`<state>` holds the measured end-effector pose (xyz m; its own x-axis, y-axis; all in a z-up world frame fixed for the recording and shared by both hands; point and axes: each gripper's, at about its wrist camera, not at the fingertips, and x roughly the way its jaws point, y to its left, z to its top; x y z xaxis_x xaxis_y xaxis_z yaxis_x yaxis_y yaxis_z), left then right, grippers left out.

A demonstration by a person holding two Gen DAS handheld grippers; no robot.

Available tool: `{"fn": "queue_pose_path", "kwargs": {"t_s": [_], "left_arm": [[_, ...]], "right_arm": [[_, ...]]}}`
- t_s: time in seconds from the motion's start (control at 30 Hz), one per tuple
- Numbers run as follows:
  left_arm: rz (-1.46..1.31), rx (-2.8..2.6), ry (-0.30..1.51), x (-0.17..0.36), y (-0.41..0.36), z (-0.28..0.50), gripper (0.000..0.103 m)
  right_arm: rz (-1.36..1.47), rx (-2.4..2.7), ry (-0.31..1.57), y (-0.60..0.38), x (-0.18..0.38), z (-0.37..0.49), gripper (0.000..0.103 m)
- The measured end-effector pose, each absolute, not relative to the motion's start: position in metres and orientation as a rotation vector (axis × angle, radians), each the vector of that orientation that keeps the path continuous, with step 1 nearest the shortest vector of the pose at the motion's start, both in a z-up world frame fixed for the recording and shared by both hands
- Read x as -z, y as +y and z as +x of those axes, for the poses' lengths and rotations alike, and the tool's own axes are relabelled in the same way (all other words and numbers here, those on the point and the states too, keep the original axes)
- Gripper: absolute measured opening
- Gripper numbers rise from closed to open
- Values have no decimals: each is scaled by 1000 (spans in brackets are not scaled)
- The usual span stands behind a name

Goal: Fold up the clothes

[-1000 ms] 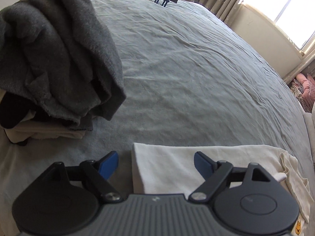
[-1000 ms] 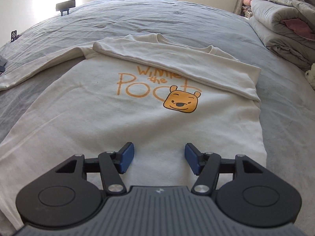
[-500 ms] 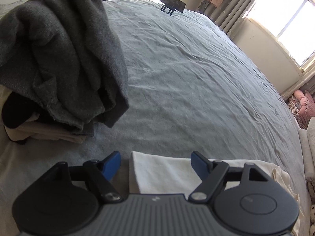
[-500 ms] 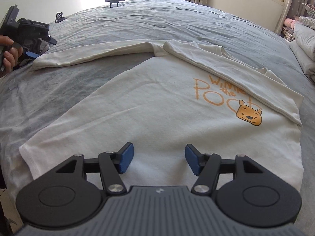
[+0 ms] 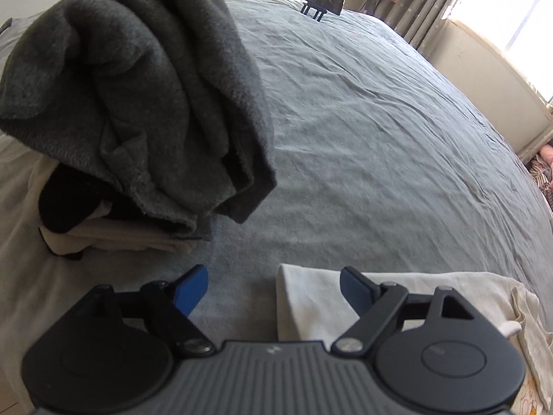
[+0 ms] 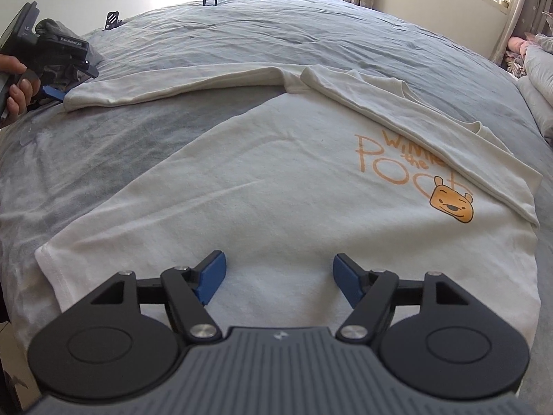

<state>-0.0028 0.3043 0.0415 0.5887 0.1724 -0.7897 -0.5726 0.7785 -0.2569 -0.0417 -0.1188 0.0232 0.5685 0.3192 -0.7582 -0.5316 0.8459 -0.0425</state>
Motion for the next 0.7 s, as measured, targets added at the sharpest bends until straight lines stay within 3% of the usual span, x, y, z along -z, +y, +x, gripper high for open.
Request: {"fn": "queue_pose_path", "kwargs": {"t_s": [0.07,0.17,0.23,0.3,0.37,0.7], "left_arm": [[-470,-432,845,-41,294,2,81],[-398,-419,856,-41,282,7,63],[-367,-414,861,-41,277,9,49],[-356,-406,865,-42,276,11,20],[-371,-394,866,-42,278,12,11],[-567,-338,638,-74,294,-2,8]], "right_arm": [[-279,-506,827,-119,-23,-41,73],[-281,-506,825,-119,-23,-42,73],[-279,-506,826,-119,-23,-41,73],[-278,-506,826,-119,-23,-41,74],[-277,-505,826,-119,-22,-41,75],[-265,-503,829,-121,-21,-38,78]]}}
